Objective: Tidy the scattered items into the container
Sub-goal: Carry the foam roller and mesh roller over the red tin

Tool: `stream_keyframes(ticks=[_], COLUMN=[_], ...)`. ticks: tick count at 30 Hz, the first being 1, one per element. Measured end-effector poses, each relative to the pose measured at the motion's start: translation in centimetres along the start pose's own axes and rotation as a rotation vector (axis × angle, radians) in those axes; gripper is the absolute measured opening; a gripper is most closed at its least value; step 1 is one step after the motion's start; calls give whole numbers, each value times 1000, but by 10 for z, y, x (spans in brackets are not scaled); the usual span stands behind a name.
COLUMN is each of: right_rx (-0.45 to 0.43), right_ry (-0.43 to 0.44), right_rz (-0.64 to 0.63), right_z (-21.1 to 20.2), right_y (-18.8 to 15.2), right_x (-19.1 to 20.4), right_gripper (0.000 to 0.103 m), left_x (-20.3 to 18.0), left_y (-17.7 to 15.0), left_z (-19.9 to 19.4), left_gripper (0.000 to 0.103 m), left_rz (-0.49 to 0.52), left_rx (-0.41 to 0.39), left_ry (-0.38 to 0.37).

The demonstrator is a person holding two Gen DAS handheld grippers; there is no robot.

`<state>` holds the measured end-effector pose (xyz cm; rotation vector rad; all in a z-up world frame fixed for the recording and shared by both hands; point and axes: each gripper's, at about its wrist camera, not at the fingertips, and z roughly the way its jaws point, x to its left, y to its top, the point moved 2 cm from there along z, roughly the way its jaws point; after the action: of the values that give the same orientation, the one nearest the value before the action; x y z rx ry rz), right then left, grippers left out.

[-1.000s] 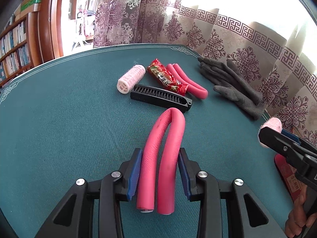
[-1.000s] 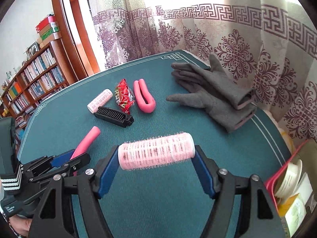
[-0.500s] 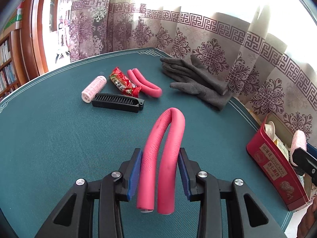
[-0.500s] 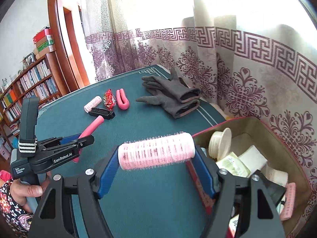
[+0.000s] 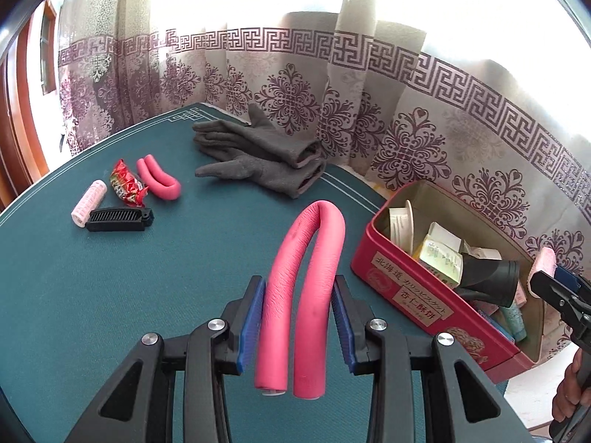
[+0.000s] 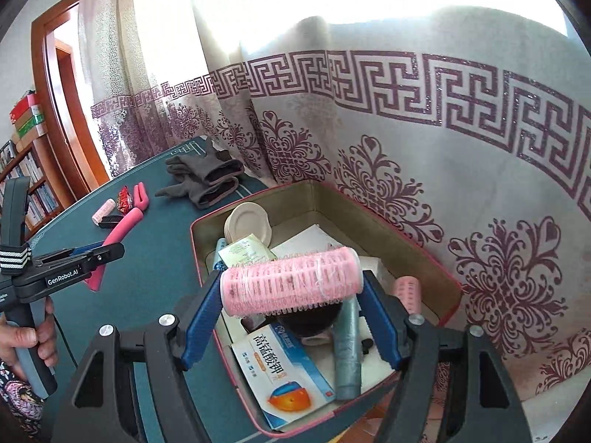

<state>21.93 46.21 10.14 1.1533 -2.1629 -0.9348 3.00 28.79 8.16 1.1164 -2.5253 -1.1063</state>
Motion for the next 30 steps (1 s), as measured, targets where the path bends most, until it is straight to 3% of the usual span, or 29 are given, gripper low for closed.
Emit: stream_keyframes(ticks=[10,30], right_rx=[30,16], right_ry=[-18,34], right_rz=[-84,-53], right_z=[1,6], right_y=[-22,-28], right_x=[-19,-34], right_gripper=[76,79], left_x=[-55,-131], left_y=[10,44], left_z=[7,44], left_gripper=[37,37], left_rz=[79,184], left_rx=[18,43], left_ry=[-26,-59])
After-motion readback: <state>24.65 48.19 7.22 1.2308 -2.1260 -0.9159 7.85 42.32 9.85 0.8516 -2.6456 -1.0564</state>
